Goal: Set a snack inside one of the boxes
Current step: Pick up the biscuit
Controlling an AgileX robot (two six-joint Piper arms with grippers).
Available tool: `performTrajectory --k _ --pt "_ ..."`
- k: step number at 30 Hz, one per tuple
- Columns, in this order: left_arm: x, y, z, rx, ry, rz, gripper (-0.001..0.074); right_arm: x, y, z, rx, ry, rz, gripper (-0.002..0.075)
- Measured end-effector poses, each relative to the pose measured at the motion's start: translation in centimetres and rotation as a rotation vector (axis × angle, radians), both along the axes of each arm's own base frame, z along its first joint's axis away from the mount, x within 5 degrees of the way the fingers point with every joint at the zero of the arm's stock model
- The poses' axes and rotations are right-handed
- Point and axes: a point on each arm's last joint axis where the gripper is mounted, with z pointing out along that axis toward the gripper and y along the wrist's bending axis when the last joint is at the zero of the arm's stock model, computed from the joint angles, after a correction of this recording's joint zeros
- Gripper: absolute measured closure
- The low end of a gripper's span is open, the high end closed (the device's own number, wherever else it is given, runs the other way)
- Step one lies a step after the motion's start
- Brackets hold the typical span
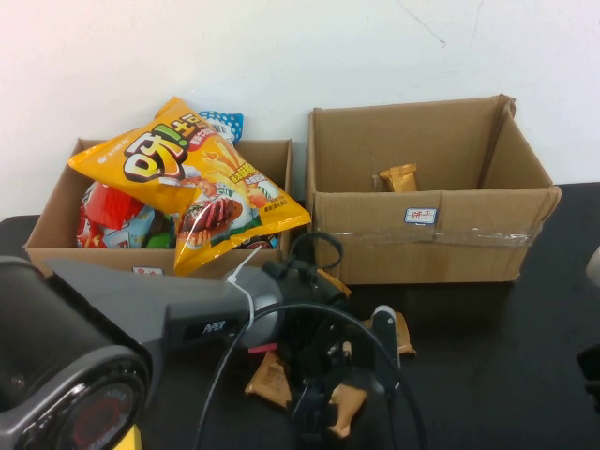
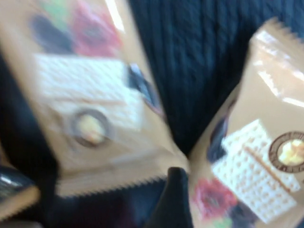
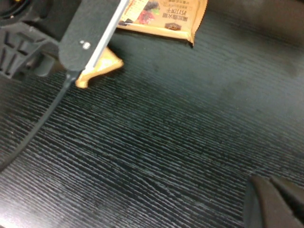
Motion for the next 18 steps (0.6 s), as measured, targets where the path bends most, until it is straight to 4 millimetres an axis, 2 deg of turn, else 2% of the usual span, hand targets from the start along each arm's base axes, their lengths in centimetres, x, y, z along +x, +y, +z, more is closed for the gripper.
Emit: performTrajectory --k 5,13,18 --pt "0.2 -0.3 -0.7 -0.022 -0.007 0.011 0.0156 0.0 0.0 0.0 0.003 -0.002 -0.001 0.0725" --pt "-0.9 0.4 -1.6 0.057 0.125 0.058 0.0158 -0.1 0.0 -0.3 0.009 0.005 -0.006 0.0725" --pt "-2.2 -0.2 -1.6 0.074 0.19 0.091 0.0158 -0.1 0.0 -0.4 0.007 0.009 -0.006 0.0725"
